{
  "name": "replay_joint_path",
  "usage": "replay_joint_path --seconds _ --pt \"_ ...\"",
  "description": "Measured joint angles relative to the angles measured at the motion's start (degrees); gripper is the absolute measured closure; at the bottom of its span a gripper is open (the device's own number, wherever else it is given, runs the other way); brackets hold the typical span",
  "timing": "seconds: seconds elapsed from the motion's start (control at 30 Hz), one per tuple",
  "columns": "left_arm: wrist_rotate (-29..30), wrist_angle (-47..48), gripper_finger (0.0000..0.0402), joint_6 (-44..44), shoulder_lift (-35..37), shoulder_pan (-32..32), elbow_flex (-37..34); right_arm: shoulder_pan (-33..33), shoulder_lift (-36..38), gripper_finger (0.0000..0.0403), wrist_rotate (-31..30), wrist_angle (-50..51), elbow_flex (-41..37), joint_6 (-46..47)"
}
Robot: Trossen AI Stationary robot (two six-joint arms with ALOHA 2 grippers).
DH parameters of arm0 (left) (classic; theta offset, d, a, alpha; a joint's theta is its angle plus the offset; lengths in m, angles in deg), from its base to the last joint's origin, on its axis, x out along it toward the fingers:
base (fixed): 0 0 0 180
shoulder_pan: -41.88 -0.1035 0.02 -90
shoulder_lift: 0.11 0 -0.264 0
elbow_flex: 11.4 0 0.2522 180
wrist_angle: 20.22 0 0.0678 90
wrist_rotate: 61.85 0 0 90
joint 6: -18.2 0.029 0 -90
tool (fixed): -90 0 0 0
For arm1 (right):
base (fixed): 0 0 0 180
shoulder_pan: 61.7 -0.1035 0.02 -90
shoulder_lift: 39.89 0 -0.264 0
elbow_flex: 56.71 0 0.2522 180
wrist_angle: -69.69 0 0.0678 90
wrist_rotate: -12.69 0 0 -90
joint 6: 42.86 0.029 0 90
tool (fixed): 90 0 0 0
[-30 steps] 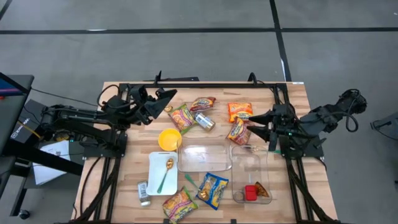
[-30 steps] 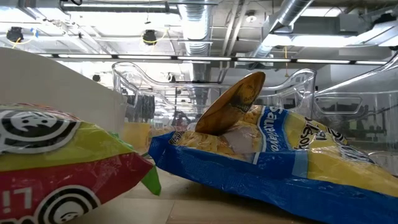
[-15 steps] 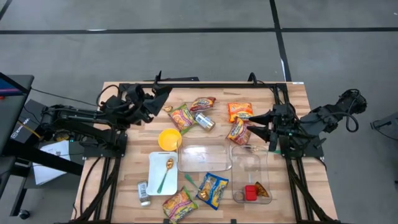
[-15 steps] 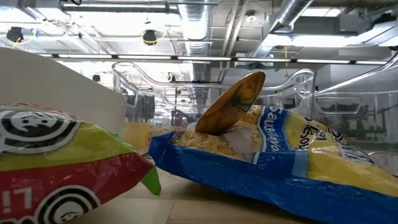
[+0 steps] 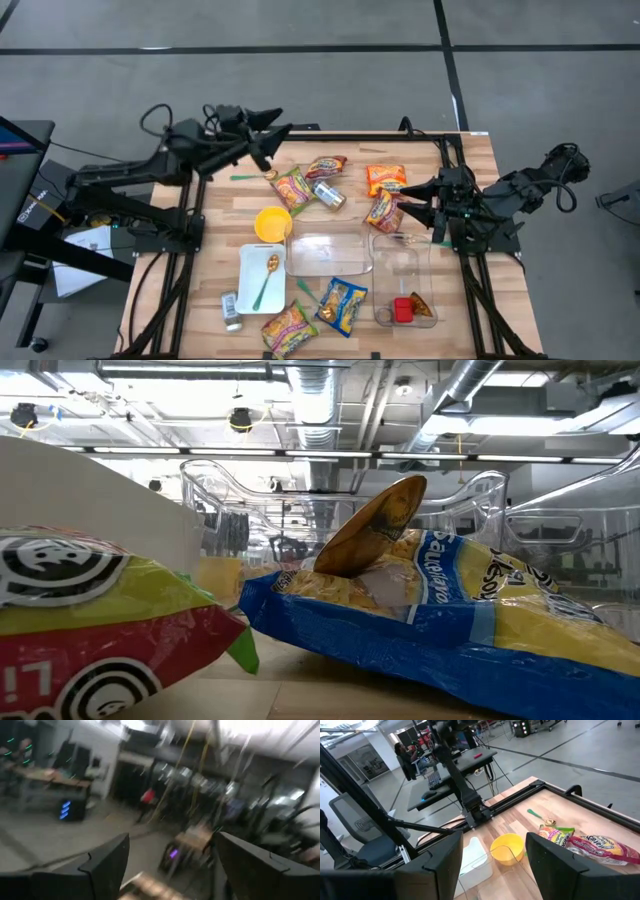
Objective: Pick & Place Food Item
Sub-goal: Put the green noodle pack into the left transparent bin
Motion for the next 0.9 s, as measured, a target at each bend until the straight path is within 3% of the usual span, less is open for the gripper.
replay_joint_path --seconds 0.17,0.4,0.63,0.9 --pt "0.7 12.9 0.0108 -0.6 0.1 -1.8 5.0 0.0 0.0 0.0192 0.0 0.1 0.0 0.0" --pt "1.1 21.8 0.0108 -10.6 -2.8 -2.9 5.7 0.0 0.0 0.0192 0.0 0.1 0.0 0.0" --pt "-2.7 19.7 0.0108 -14.4 -11.3 -1.4 6.1 0.0 0.0 0.0192 0.0 0.0 0.0 0.5" --pt "-8.0 21.0 0.0108 -11.6 -20.0 -4.3 15.9 0.0 0.0 0.0192 0.0 0.0 0.0 1.6"
